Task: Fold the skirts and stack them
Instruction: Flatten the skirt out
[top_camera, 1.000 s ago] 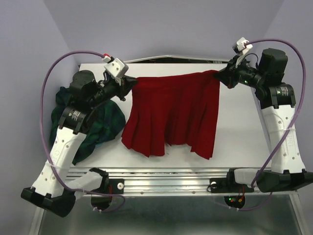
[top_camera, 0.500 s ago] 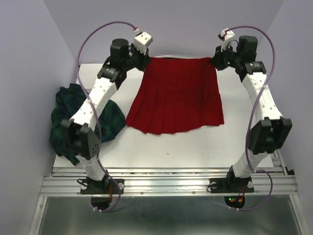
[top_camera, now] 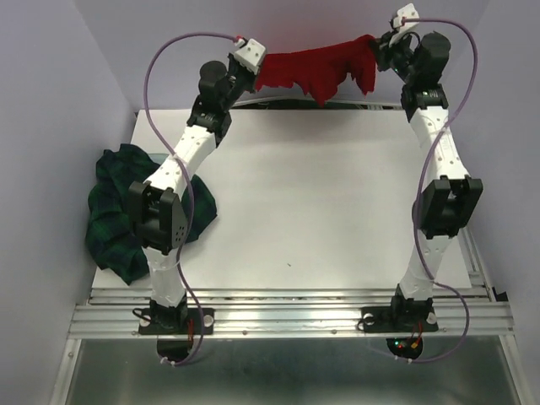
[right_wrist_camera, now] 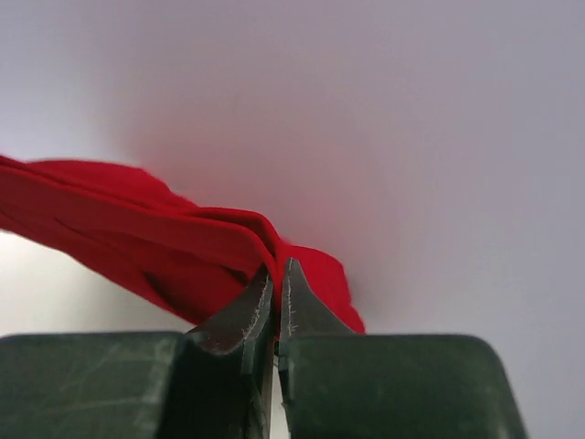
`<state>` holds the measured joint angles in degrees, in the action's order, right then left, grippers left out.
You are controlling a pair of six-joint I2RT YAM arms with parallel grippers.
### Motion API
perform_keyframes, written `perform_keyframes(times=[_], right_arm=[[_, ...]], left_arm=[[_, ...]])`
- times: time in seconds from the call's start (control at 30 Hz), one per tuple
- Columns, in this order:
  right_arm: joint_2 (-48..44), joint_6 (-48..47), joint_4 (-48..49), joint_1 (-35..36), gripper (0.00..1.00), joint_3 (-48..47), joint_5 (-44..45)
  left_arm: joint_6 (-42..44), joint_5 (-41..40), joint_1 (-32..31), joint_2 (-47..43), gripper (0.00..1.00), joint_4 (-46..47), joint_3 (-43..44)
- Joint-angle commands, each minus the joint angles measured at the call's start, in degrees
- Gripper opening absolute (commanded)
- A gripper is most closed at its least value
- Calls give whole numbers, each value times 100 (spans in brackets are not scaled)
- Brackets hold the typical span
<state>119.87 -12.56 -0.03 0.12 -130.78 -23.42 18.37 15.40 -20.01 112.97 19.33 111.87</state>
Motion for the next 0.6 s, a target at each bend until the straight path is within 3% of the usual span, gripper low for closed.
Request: perform_keyframes(times=[0.0, 0.13, 0.2, 0.27, 0.37, 0.43, 0.57], right_arm=[[-919, -780, 1653, -197, 1, 1691, -634], [-1685, -1870, 2305, -197, 1, 4693, -1445], [-1905, -2372, 2263, -197, 1, 5515, -1709], [-2239, -3441, 1870, -197, 1, 6559, -1946], [-2828, -4261, 1219, -197, 1, 7337, -2070], [-3153, -5050, 270, -197, 1, 7811, -2237], [-4004, -5888, -900, -197, 1, 8313, -2430]], left_arm=[[685, -108, 190, -766, 0, 1916, -1174], [1220, 444, 191, -908, 0, 1916, -2791], [1414, 604, 190, -917, 0, 1925, -3319], [1713, 753, 190, -1039, 0, 1908, -4092], [1863, 1016, 190, -1338, 0, 1873, -5048], [1784, 1096, 190, -1724, 0, 1829, -5446], [2282, 1640, 164, -2445, 0, 1207, -6377]])
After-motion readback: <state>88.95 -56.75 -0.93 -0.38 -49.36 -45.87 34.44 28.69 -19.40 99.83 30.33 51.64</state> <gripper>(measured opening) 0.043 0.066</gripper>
